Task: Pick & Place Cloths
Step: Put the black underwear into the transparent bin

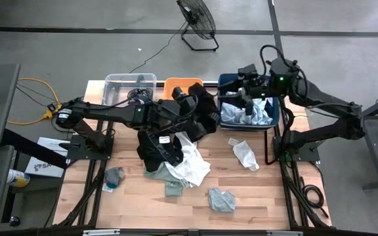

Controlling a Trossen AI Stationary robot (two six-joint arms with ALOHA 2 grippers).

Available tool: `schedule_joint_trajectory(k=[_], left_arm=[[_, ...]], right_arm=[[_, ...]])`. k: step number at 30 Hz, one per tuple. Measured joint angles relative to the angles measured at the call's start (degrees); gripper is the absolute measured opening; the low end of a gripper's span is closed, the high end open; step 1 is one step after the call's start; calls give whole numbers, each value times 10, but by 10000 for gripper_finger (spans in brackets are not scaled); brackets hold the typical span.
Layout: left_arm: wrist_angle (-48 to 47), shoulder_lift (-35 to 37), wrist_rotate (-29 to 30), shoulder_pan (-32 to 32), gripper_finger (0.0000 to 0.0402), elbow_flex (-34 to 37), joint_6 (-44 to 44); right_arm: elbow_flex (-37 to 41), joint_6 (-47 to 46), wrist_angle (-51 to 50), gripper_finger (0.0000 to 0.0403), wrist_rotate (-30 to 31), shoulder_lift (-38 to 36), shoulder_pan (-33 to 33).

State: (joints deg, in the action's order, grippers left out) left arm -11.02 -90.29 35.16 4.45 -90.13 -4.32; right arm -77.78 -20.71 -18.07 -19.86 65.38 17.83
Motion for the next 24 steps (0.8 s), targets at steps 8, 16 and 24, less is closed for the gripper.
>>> schedule_joint_trajectory(k=[8, 16, 24], left_arm=[[-46, 42, 45, 0, 4, 0, 0], [-125, 102, 124, 0, 4, 0, 0], [-207, 159, 228, 0, 4, 0, 0]], right_arm=[[0, 0, -71, 251, 5, -41, 18], [0, 0, -140, 249, 4, -50, 19], [0, 1, -171, 249, 5, -50, 19]])
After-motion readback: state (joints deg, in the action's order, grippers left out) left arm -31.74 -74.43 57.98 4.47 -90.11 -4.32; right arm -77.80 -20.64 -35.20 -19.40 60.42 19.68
